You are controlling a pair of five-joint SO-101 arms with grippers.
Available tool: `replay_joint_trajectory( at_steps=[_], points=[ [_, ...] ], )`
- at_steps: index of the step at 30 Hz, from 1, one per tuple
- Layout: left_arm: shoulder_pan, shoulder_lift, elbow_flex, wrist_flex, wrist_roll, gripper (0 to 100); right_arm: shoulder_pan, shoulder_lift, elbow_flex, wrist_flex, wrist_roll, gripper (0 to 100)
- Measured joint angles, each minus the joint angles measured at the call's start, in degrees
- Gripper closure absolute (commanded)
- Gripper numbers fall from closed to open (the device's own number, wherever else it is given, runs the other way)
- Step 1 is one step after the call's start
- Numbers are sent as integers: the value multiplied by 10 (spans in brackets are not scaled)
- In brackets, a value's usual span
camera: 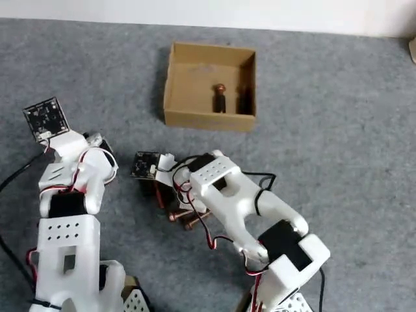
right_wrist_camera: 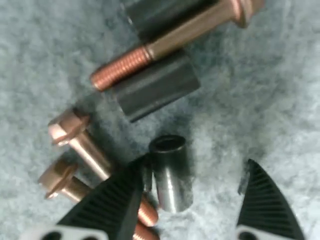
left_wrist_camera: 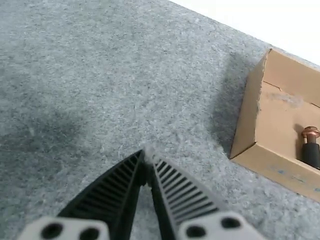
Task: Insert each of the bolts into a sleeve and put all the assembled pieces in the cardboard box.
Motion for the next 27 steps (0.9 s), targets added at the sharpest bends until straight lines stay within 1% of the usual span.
replay_joint_trajectory(
  at_steps=[7,8,10,12,13,14,16,24,27],
  points=[
    [-3,0,0,0,0,992,0,0,-1,18,0,726],
    [-3,0,0,0,0,992,0,0,-1,20,0,739],
    [-3,0,0,0,0,992,0,0,-1,20,0,819],
    [-3,0,0,0,0,992,0,0,-1,20,0,970],
    [-3,0,0,0,0,992,0,0,-1,20,0,998],
    [-3,0,0,0,0,992,0,0,-1,20,0,971],
    [-3,0,0,0,0,992,1,0,-2,20,0,998],
    [-3,0,0,0,0,993,1,-1,-2,21,0,993],
    [-3,0,0,0,0,994,4,-16,-2,40,-22,993]
  ],
)
